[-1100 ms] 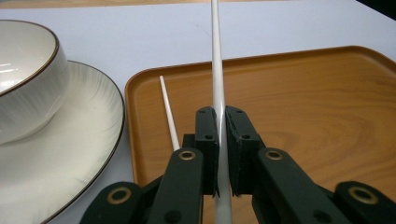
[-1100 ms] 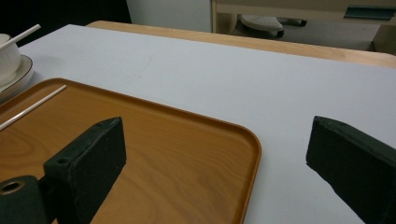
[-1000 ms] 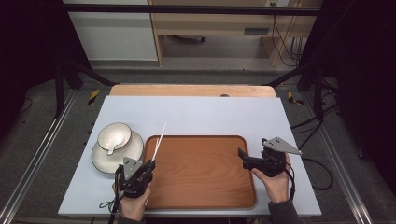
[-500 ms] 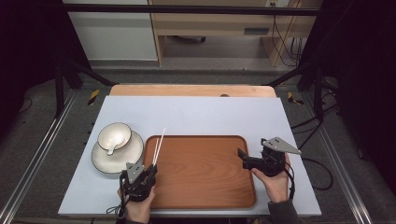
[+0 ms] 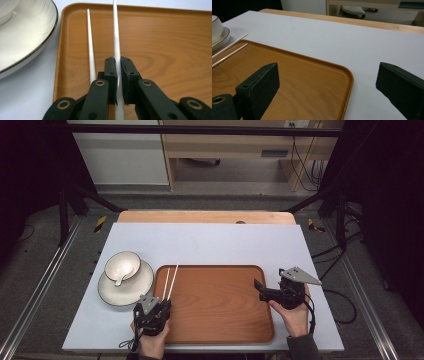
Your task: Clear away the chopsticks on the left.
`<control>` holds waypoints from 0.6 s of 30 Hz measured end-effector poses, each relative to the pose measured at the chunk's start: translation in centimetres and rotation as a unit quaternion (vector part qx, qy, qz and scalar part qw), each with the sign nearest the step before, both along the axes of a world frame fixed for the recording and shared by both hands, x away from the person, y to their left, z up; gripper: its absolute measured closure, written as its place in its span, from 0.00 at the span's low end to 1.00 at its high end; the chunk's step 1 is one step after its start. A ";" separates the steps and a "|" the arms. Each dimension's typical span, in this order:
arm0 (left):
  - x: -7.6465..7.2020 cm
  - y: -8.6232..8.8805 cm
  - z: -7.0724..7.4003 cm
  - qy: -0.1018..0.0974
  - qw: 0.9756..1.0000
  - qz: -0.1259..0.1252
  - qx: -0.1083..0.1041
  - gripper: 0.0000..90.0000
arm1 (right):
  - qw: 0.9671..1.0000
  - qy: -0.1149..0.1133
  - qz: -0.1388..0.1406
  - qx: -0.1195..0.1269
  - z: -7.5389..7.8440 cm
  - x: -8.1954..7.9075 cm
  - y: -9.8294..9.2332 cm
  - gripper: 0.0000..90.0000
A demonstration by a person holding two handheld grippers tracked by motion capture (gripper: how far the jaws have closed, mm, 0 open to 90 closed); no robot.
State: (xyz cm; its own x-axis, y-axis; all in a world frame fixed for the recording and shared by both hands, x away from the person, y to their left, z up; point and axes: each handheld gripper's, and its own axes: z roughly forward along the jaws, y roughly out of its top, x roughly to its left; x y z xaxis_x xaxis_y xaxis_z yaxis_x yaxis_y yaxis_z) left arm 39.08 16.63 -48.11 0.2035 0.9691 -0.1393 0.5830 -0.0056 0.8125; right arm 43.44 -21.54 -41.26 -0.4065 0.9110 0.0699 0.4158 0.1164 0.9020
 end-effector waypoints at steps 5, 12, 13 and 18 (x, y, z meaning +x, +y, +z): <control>0.1 -0.1 -0.4 0.013 1.000 -0.001 0.005 0.93 | 1.000 0.001 0.001 -0.002 -0.1 0.0 0.0 0.06; 0.1 -0.1 -0.4 0.021 1.000 -0.001 0.008 0.93 | 1.000 0.002 0.001 -0.002 -0.1 0.0 0.0 0.06; 0.1 -0.1 -0.4 0.022 1.000 -0.001 0.010 0.93 | 1.000 0.001 0.001 -0.002 -0.1 0.0 0.0 0.06; 0.0 -0.3 -0.3 0.028 0.999 -0.005 0.015 0.93 | 1.000 0.004 0.001 -0.001 -0.1 0.1 0.1 0.06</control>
State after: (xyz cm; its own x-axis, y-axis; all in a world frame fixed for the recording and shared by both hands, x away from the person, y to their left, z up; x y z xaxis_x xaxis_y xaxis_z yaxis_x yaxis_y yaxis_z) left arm 39.11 16.38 -48.36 0.2053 0.9710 -0.1222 0.6275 -0.0348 0.7779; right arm 43.51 -21.45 -41.39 -0.4072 0.9106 0.0706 0.4226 0.1193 0.8984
